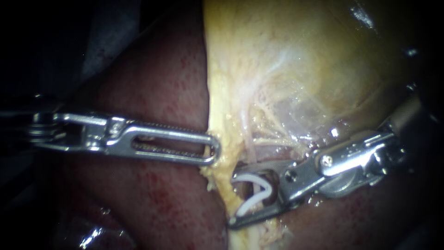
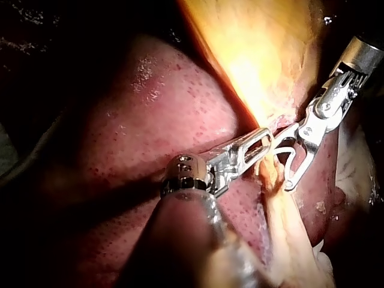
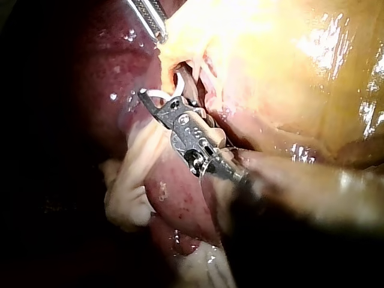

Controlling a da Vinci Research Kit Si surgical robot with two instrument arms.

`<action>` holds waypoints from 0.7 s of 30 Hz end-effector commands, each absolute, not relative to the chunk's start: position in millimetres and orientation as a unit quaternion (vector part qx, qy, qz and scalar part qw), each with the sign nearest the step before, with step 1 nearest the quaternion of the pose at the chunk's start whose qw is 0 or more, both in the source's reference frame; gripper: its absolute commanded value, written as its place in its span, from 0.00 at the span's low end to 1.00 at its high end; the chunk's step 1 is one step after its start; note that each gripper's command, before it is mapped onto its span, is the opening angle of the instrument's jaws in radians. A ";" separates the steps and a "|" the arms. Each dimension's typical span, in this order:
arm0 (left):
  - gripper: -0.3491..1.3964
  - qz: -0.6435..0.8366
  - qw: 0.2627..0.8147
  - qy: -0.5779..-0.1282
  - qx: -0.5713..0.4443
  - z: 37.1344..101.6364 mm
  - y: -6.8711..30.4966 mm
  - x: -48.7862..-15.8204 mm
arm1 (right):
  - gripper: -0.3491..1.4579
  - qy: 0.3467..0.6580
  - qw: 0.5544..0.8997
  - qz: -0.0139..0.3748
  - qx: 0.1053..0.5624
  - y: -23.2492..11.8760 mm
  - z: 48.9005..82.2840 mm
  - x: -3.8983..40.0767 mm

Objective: Clipping first clip left tube

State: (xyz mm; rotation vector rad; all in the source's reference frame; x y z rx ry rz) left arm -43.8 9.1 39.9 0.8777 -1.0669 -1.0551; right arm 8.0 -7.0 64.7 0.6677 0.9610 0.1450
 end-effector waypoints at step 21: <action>0.00 -0.465 0.644 -0.468 0.387 40.1 9.0 -44.0 | 0.51 0.451 0.825 0.068 0.335 -8.9 65.4 10.2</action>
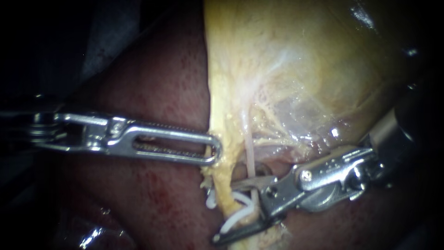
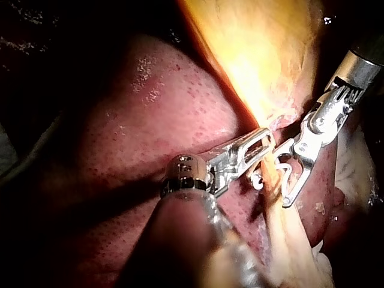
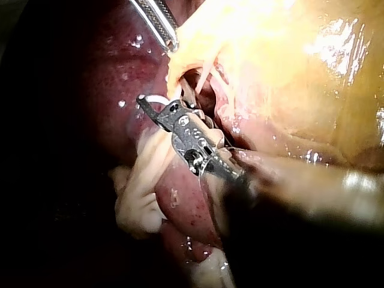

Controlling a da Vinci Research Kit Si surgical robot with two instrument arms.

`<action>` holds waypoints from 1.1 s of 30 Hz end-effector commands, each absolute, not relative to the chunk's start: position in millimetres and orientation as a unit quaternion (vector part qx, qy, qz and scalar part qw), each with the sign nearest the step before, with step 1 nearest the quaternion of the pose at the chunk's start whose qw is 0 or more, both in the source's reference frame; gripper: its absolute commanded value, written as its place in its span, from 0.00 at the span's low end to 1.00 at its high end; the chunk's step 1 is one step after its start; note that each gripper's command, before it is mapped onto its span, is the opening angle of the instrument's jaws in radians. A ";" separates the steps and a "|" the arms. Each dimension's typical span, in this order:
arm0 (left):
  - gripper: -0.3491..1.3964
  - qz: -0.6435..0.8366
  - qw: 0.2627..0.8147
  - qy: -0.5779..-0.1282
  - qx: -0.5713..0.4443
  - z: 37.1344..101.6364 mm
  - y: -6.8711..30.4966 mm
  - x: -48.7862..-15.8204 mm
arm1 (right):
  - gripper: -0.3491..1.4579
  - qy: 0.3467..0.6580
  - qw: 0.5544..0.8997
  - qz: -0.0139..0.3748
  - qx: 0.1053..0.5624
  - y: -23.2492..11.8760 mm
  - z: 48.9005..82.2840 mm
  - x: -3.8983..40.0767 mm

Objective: Clipping first clip left tube

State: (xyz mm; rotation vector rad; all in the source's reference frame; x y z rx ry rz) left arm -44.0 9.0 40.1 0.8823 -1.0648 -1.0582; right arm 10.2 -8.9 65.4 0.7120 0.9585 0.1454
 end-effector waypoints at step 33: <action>0.00 -0.464 0.645 -0.468 0.388 40.2 8.9 -44.2 | 0.37 0.431 0.812 0.059 0.388 -9.3 66.4 10.2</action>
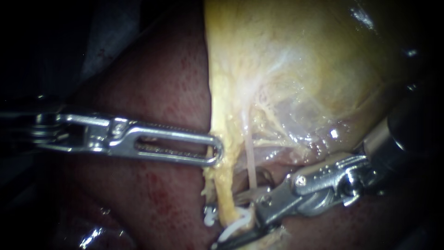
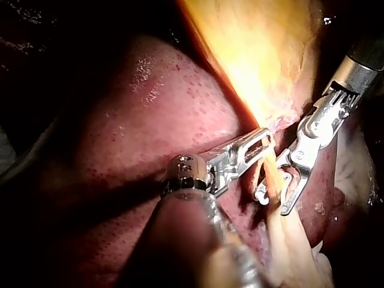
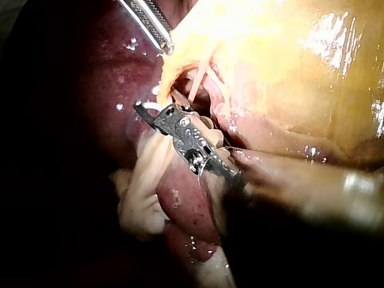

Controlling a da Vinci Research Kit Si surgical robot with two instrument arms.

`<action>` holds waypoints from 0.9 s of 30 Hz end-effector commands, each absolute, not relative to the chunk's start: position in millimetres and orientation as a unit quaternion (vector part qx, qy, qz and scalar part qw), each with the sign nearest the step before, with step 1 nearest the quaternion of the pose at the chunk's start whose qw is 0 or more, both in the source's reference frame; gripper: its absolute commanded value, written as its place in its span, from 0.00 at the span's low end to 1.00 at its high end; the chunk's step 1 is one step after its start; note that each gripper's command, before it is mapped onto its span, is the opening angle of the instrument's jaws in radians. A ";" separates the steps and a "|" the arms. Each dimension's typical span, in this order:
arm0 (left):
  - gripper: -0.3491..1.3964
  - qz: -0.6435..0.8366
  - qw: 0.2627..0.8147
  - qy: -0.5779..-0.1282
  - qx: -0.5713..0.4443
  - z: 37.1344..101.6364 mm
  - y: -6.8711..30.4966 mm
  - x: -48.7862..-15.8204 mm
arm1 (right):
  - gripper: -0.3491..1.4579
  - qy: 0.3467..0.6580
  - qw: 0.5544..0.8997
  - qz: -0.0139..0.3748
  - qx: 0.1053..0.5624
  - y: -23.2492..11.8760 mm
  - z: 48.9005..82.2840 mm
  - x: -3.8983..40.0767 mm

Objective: Clipping first clip left tube

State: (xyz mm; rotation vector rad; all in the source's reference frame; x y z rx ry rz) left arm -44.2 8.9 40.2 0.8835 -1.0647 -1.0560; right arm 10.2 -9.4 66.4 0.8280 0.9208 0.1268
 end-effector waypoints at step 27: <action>0.00 -0.465 0.644 -0.466 0.390 40.3 8.8 -44.3 | 0.44 0.439 0.817 0.083 0.365 -7.5 66.6 10.2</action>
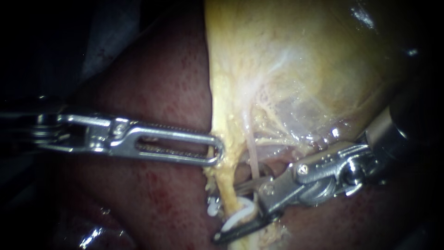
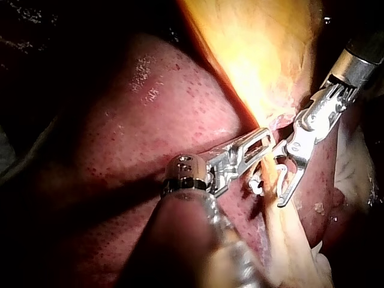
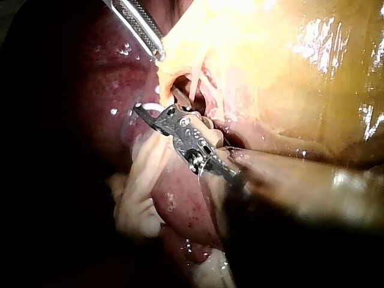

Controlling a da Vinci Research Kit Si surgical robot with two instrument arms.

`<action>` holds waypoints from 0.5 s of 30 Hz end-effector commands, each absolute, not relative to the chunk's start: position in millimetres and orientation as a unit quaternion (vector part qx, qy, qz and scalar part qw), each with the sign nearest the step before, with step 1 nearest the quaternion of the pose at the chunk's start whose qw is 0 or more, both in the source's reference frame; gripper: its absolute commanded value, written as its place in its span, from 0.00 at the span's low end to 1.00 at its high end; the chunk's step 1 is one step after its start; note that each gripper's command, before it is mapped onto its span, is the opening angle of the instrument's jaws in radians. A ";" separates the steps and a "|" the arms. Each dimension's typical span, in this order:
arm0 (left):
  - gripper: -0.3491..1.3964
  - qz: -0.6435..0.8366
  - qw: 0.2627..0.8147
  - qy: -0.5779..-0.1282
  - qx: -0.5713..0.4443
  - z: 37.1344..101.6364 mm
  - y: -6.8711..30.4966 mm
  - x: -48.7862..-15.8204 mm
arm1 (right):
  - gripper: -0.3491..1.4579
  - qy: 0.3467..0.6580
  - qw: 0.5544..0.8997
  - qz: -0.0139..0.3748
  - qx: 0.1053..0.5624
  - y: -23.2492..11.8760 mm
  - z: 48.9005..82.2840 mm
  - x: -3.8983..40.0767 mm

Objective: Clipping first clip left tube

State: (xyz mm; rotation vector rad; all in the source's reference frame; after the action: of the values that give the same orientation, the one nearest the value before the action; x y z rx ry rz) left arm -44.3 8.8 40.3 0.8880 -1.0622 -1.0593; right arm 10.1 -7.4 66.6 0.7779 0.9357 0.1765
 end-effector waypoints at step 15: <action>0.00 -0.467 0.642 -0.465 0.391 40.3 8.8 -44.3 | 0.06 0.434 0.815 0.095 0.373 -7.2 66.3 9.5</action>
State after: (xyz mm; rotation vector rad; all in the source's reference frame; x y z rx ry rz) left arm -44.3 8.8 40.4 0.8903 -1.0604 -1.0619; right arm 9.5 -7.0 66.4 0.8010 0.9229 0.2143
